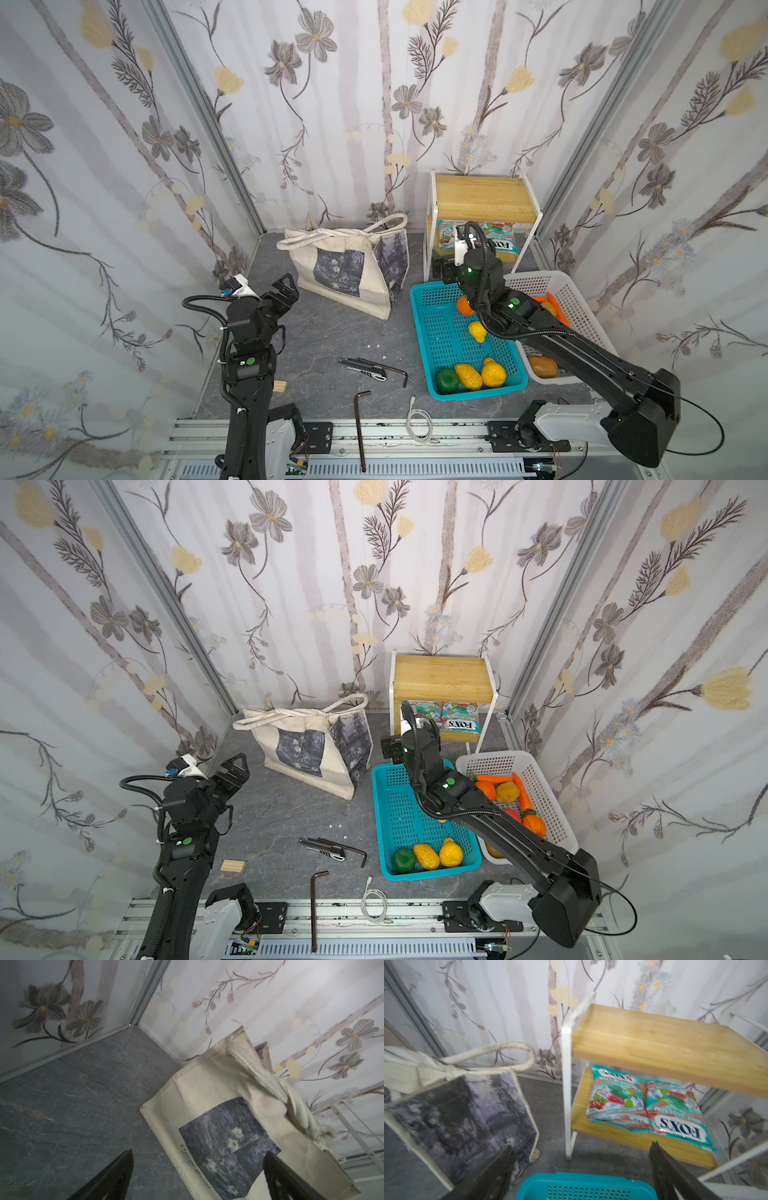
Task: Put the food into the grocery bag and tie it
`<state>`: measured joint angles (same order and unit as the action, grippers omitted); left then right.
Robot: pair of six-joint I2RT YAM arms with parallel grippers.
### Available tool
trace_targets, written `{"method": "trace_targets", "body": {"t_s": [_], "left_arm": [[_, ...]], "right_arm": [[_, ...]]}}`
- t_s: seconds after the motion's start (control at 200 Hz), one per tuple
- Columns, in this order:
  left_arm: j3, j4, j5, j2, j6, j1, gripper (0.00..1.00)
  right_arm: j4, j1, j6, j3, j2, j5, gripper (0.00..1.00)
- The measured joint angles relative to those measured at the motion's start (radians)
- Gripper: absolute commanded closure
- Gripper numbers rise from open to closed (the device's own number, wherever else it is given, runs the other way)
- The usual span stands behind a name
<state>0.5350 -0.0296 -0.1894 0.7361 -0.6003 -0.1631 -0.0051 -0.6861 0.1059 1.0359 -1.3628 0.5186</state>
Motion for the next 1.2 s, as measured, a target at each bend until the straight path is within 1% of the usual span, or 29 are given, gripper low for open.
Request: {"method": "trace_targets", "body": {"t_s": [0.12,0.18,0.245,0.315,0.41,0.47,0.565,0.644,0.674,0.754,0.824,0.844,0.874,0.924,0.994,1.049,1.104,1.184,1.199], "left_arm": [[-0.053,-0.036,0.112,0.060,-0.011,0.191,0.00],[-0.084,-0.070,0.192,0.089,-0.014,0.293,0.00],[-0.113,-0.136,0.285,0.120,-0.011,0.358,0.00],[-0.129,-0.199,0.376,0.161,0.022,0.386,0.00],[-0.142,-0.328,0.488,0.233,0.157,0.396,0.00],[-0.158,-0.431,0.555,0.297,0.246,0.391,0.00],[-0.177,-0.550,0.611,0.402,0.347,0.378,0.00],[-0.208,-0.689,0.614,0.497,0.401,0.359,0.00],[-0.215,-0.716,0.608,0.526,0.415,0.348,0.00],[-0.234,-0.792,0.591,0.578,0.455,0.309,0.00],[-0.270,-0.905,0.538,0.618,0.467,0.241,0.00],[-0.281,-0.933,0.523,0.632,0.462,0.214,0.00],[-0.294,-0.951,0.504,0.644,0.455,0.183,0.00],[-0.315,-0.990,0.487,0.658,0.438,0.149,0.00],[-0.317,-1.070,0.415,0.705,0.441,0.141,0.00],[-0.316,-1.106,0.378,0.737,0.449,0.145,0.00],[-0.312,-1.138,0.370,0.765,0.464,0.159,0.00],[-0.302,-1.186,0.349,0.819,0.474,0.179,0.00],[-0.302,-1.190,0.351,0.824,0.476,0.182,0.00]], "right_arm": [[0.083,0.098,0.017,-0.225,0.157,-0.031,0.00],[0.153,0.154,0.017,-0.327,0.222,-0.042,0.01],[0.223,0.238,0.020,-0.423,0.272,-0.066,0.02],[0.304,0.317,0.019,-0.512,0.296,-0.079,0.03],[0.438,0.366,-0.019,-0.626,0.290,-0.089,0.03],[0.537,0.385,-0.050,-0.683,0.254,-0.074,0.01],[0.668,0.409,-0.079,-0.723,0.171,-0.024,0.00],[0.795,0.448,-0.081,-0.756,0.093,-0.006,0.01],[0.834,0.468,-0.080,-0.771,0.066,-0.005,0.01],[0.872,0.517,-0.054,-0.784,0.028,-0.011,0.03],[0.905,0.550,-0.029,-0.777,0.021,-0.024,0.04],[0.916,0.559,-0.027,-0.774,0.017,-0.030,0.06],[0.924,0.568,-0.027,-0.772,0.015,-0.041,0.08],[0.939,0.576,-0.020,-0.777,0.016,-0.050,0.08],[1.020,0.582,-0.017,-0.822,0.019,-0.066,0.04],[1.117,0.591,-0.011,-0.877,-0.003,-0.059,0.04],[1.168,0.605,-0.008,-0.917,-0.024,-0.047,0.04],[1.192,0.616,0.007,-0.910,-0.016,-0.050,0.05],[1.201,0.620,0.009,-0.906,-0.017,-0.056,0.01]]}}
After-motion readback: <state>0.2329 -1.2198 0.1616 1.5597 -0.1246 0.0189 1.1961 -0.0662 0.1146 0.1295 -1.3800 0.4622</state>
